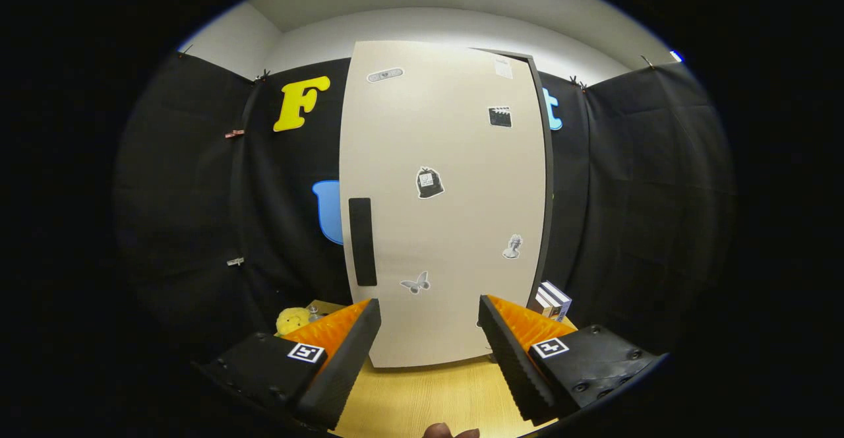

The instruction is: Open the shoe cabinet door, grab the shoes and put them into the shoe cabinet, then close the shoe cabinet door.

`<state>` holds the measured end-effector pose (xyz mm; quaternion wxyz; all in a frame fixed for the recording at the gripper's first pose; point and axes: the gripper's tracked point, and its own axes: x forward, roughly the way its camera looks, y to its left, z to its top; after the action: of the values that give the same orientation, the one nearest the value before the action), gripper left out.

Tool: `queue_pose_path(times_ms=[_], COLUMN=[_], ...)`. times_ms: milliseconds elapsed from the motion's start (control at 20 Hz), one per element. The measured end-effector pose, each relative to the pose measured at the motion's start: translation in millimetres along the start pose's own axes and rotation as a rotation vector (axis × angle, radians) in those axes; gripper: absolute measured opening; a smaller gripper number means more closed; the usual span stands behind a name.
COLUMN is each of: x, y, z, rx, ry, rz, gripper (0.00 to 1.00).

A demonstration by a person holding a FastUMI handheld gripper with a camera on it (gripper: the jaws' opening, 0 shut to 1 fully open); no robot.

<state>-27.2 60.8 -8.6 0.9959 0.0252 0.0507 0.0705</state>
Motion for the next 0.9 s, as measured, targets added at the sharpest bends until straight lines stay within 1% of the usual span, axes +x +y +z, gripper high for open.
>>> queue_pose_path(times_ms=[900], x=[2.5], y=[-6.5], z=[-3.4], rx=[-0.013], ry=[0.002], rz=[-0.009], gripper=[0.98])
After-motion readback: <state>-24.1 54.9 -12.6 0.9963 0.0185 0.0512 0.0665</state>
